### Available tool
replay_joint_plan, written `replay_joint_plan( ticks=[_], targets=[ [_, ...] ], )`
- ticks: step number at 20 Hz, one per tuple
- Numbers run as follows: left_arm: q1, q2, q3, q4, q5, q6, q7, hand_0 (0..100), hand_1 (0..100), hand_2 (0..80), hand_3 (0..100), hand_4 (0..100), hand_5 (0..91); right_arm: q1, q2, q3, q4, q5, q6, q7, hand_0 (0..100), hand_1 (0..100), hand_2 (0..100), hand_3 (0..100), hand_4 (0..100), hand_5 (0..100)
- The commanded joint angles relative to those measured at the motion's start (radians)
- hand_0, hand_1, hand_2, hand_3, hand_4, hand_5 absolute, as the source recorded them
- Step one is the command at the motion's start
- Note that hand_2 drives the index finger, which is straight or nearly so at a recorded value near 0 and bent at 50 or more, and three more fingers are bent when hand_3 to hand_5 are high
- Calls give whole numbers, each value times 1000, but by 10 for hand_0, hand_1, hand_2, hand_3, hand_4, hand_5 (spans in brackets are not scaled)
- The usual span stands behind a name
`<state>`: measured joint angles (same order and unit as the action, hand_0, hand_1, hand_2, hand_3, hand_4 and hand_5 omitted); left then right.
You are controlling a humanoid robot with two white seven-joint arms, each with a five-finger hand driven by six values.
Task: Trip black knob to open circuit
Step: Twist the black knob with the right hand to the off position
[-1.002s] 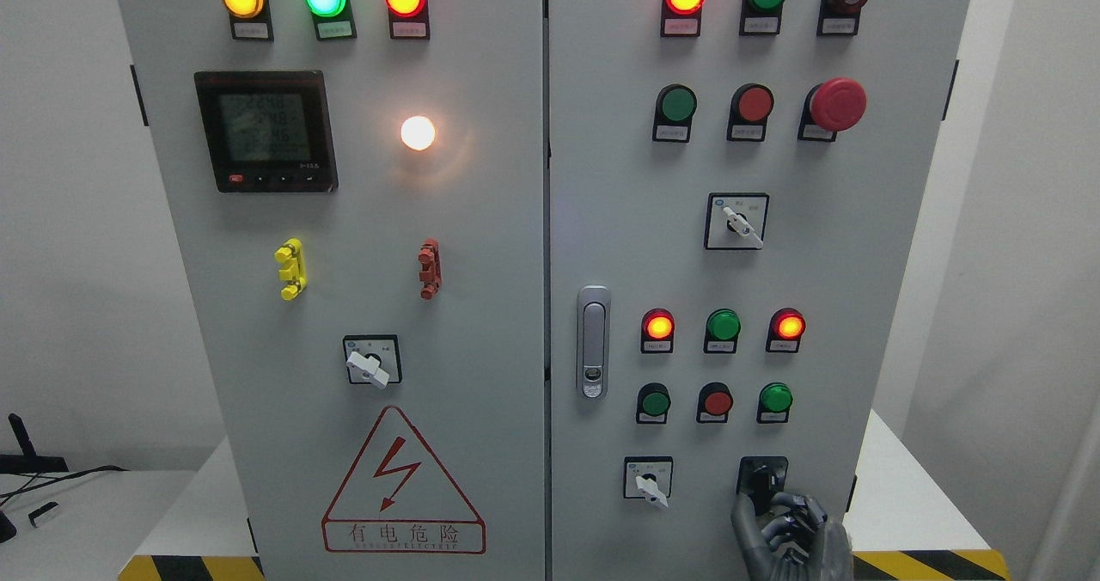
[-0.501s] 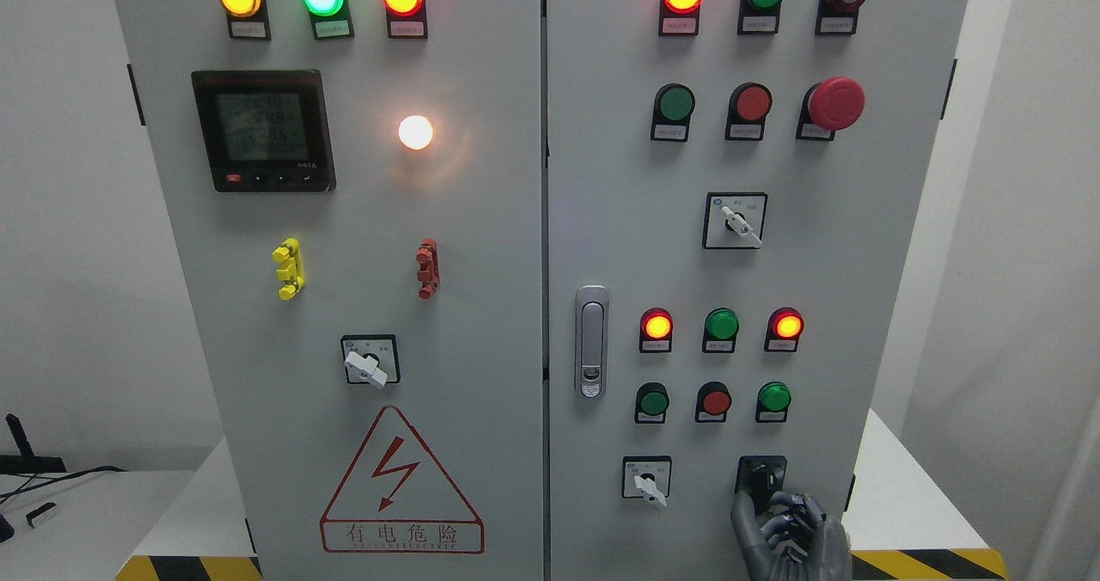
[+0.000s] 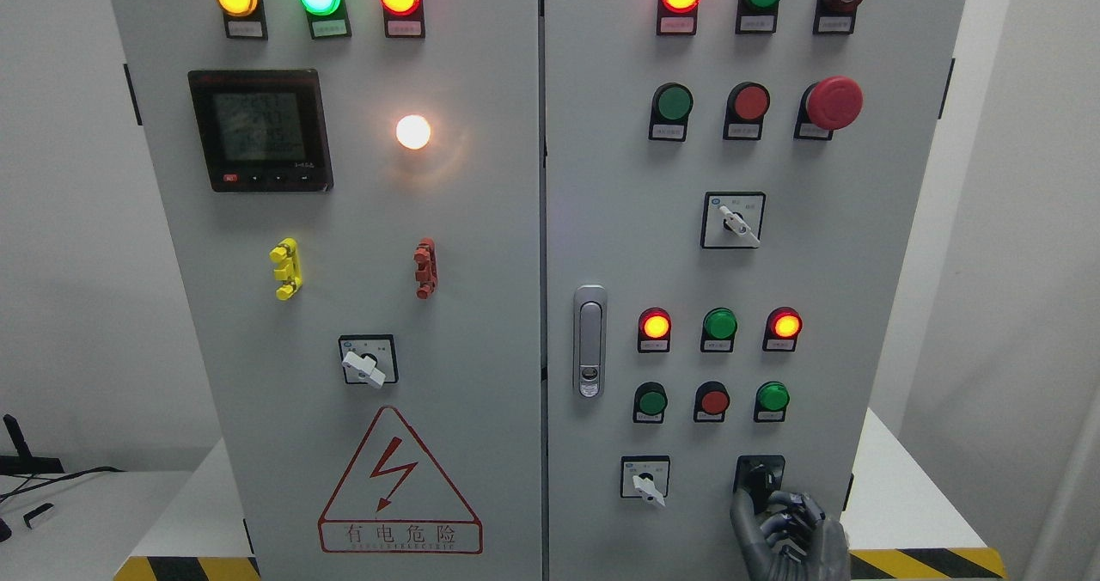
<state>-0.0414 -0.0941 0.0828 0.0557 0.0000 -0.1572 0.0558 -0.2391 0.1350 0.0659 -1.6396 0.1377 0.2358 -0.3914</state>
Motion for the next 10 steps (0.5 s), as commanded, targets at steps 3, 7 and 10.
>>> replay_joint_plan(
  ticks=[3,7,10],
  targets=[
    [0,1,0,1,-31,1,-1,120,389,0,0,0,0,-2,0,6,0,-3,-1,2,306,681,556,847,875,977],
    [0,-1,0,0,-31,1,-1,120,389,0,0,0,0,-2,0,8,-2,-3,-1,2,305,681,557,849,876,978],
    [0,1,0,0,-31,1,-1,120,389,0,0,0,0,-2,0,8,-2,-3,-1,2,304,681,558,850,876,978]
  ],
)
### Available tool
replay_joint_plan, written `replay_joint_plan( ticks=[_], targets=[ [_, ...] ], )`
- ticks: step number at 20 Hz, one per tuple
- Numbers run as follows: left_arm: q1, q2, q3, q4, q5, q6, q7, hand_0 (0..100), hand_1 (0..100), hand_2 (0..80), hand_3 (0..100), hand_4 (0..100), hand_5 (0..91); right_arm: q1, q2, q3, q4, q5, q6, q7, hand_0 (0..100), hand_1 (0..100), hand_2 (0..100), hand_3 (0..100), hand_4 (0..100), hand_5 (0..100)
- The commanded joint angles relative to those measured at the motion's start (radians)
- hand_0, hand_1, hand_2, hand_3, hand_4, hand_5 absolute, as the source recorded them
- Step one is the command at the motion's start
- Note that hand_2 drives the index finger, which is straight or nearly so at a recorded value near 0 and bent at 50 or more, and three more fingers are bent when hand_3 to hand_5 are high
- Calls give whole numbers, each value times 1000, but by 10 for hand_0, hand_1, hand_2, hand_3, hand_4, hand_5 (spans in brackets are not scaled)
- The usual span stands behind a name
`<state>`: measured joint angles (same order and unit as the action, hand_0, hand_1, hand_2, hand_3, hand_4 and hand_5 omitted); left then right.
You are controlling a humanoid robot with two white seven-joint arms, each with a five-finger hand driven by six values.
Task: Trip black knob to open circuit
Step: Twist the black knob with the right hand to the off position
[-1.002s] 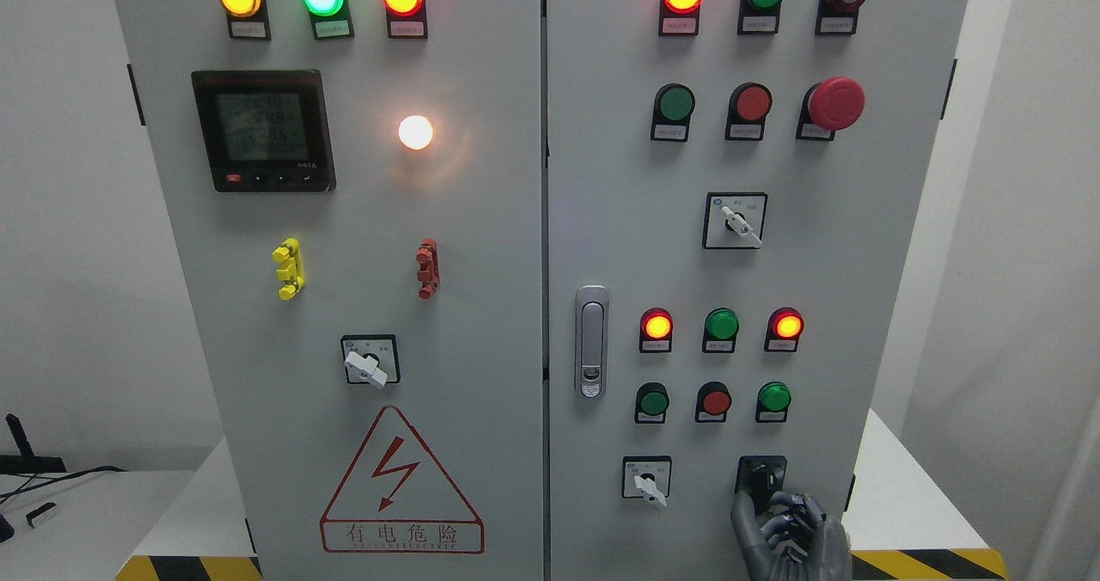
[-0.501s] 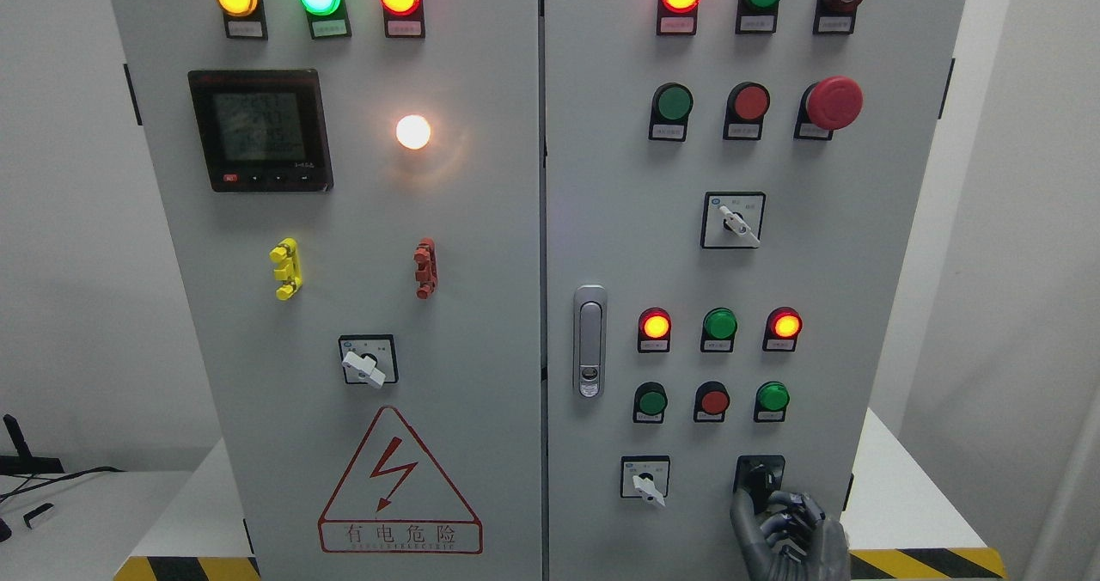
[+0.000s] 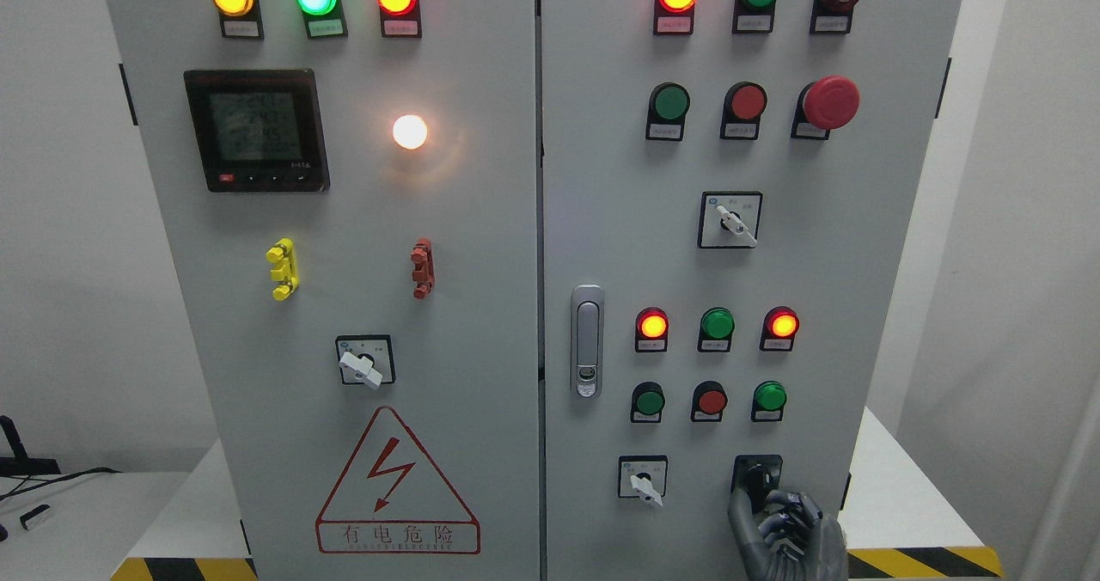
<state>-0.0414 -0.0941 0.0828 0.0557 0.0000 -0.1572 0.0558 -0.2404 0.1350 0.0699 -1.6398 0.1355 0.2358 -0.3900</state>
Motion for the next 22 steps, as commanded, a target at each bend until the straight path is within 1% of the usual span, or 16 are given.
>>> replay_joint_plan(
  ticks=[1,3,5,22],
  targets=[
    [0,1,0,0,-31,1,-1,120,389,0,0,0,0,0,0,4,-2,0,-1,0,304,681,559,850,877,978],
    [0,1,0,0,-31,1,-1,120,389,0,0,0,0,0,0,4,-2,0,-1,2,303,681,559,850,878,978],
    [0,1,0,0,-31,1,-1,120,389,0,0,0,0,0,0,4,-2,0,0,19,304,681,561,851,878,978],
    [0,-1,0,0,-31,1,-1,120,389,0,0,0,0,0,0,4,-3,0,3,20,279,683,571,856,881,978]
  ],
)
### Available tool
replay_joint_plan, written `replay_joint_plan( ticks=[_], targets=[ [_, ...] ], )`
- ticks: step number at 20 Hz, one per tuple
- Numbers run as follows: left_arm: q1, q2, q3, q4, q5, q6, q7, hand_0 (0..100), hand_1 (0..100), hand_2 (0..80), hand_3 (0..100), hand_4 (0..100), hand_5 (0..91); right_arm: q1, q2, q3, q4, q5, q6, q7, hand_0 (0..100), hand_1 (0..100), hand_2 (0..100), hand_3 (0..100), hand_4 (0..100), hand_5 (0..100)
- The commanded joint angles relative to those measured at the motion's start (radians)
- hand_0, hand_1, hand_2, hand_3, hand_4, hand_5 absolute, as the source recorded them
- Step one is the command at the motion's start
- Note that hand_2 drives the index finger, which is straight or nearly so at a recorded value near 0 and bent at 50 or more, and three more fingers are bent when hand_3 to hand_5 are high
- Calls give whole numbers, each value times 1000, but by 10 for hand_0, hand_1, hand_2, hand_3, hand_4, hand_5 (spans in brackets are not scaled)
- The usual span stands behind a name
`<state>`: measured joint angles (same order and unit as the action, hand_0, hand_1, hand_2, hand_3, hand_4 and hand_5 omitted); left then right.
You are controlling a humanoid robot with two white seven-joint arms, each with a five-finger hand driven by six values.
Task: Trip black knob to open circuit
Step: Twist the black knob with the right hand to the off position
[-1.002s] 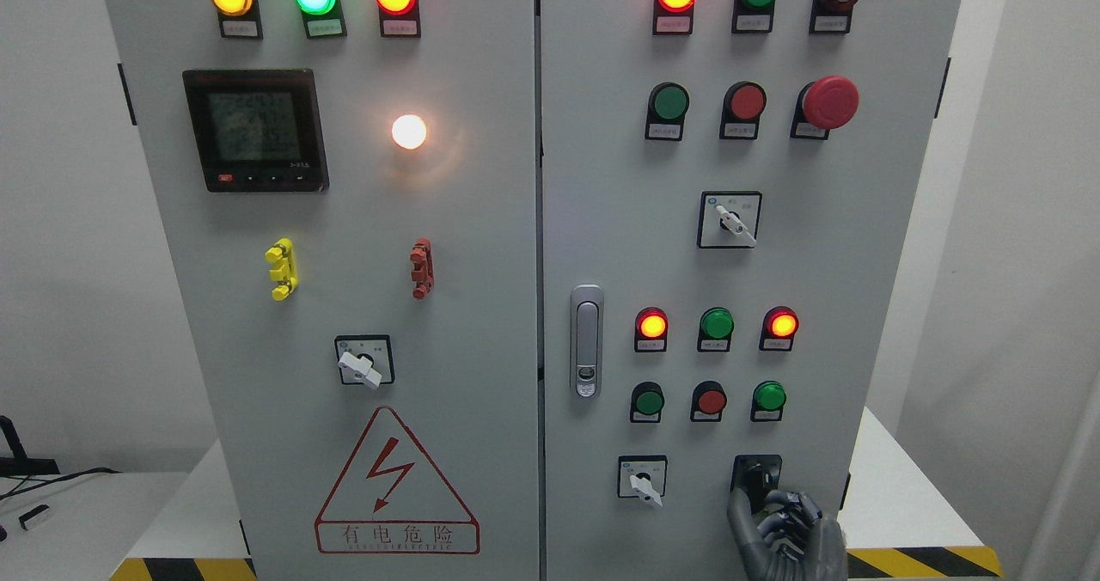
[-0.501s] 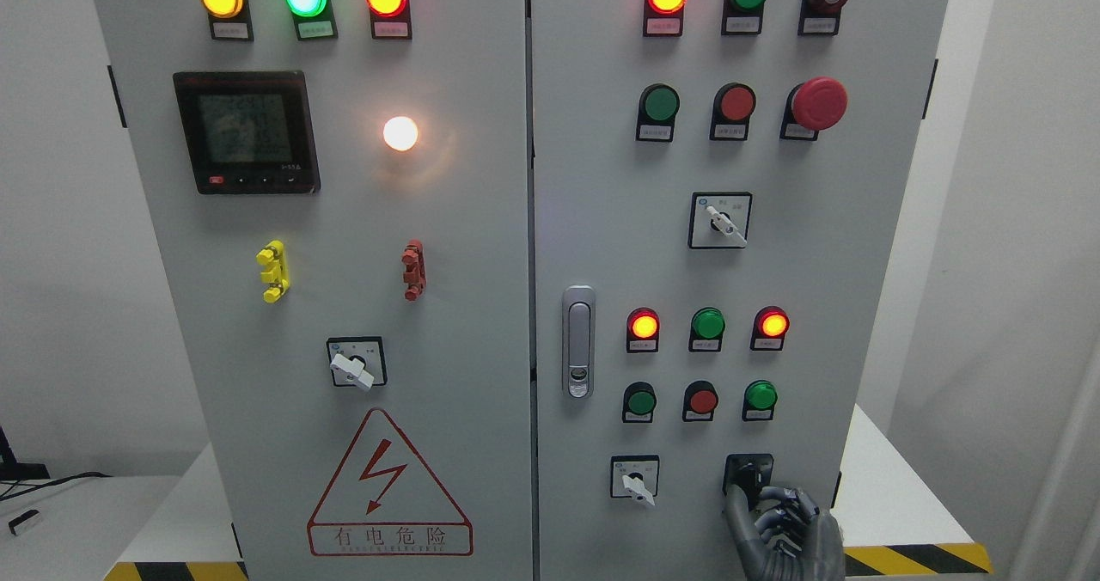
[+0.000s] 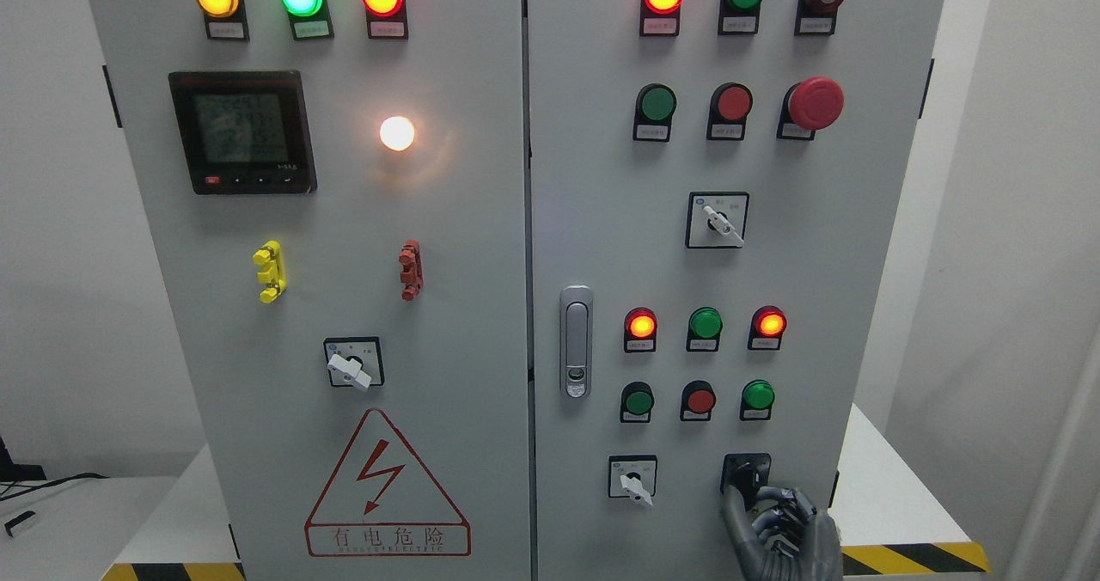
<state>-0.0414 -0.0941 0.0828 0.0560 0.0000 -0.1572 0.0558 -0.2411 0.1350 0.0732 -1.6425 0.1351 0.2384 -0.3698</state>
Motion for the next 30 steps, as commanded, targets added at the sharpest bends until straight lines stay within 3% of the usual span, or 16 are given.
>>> replay_joint_plan(
  ticks=[1,30],
  targets=[
    [0,1,0,1,-31,1,-1,120,389,0,0,0,0,0,0,0,0,0,1,0,278,682,574,857,882,978],
    [0,1,0,1,-31,1,-1,120,389,0,0,0,0,0,0,11,-3,-89,5,0,274,677,590,871,897,980]
  ],
)
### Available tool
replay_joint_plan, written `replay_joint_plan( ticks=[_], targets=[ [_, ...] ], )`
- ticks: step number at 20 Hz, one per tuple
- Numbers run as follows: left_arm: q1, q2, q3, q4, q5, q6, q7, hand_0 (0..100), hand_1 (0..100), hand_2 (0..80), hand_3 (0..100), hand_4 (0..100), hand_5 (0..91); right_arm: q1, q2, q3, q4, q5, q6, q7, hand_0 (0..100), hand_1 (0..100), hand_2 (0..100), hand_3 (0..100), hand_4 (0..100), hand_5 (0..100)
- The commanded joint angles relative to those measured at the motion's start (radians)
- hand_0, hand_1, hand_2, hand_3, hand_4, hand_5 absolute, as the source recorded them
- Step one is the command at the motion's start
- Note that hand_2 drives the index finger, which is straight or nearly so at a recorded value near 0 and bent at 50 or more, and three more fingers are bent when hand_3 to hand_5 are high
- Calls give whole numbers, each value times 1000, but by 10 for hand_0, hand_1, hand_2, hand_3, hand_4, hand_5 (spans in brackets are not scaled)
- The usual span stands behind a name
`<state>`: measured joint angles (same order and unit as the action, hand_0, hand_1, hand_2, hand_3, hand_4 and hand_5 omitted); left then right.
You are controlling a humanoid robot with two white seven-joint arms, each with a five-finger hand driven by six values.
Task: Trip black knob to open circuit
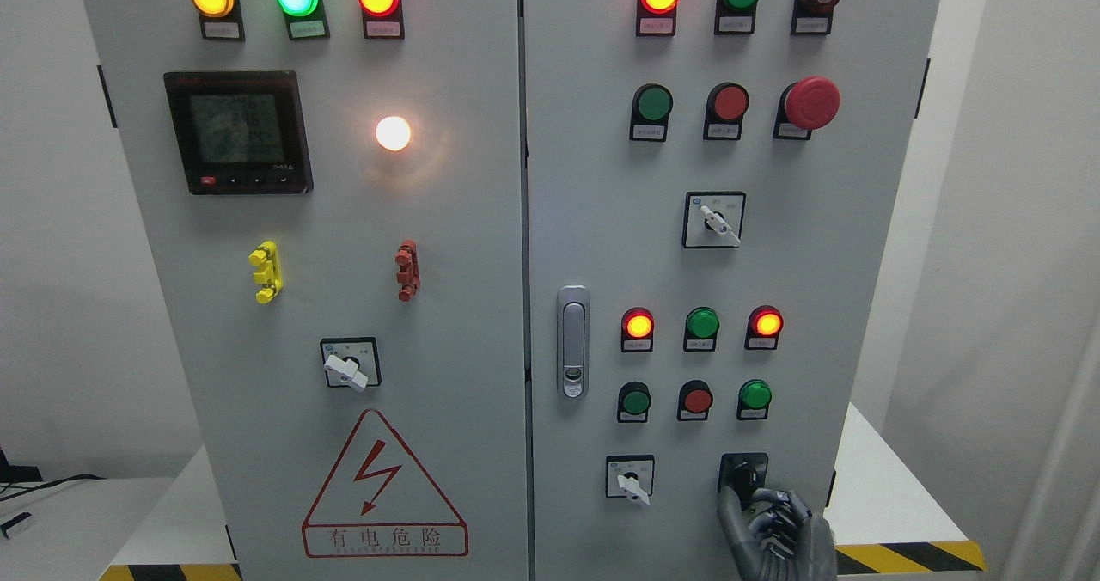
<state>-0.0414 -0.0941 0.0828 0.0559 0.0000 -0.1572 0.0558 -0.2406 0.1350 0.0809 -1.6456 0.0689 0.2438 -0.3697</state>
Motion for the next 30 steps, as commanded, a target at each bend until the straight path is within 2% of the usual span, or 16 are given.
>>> replay_joint_plan(
  ticks=[1,30],
  targets=[
    [0,1,0,1,-31,1,-1,120,389,0,0,0,0,0,0,3,0,-23,0,0,273,677,590,872,897,980],
    [0,1,0,1,-31,1,-1,120,389,0,0,0,0,0,0,11,0,-26,0,12,263,676,606,884,906,983]
  ],
)
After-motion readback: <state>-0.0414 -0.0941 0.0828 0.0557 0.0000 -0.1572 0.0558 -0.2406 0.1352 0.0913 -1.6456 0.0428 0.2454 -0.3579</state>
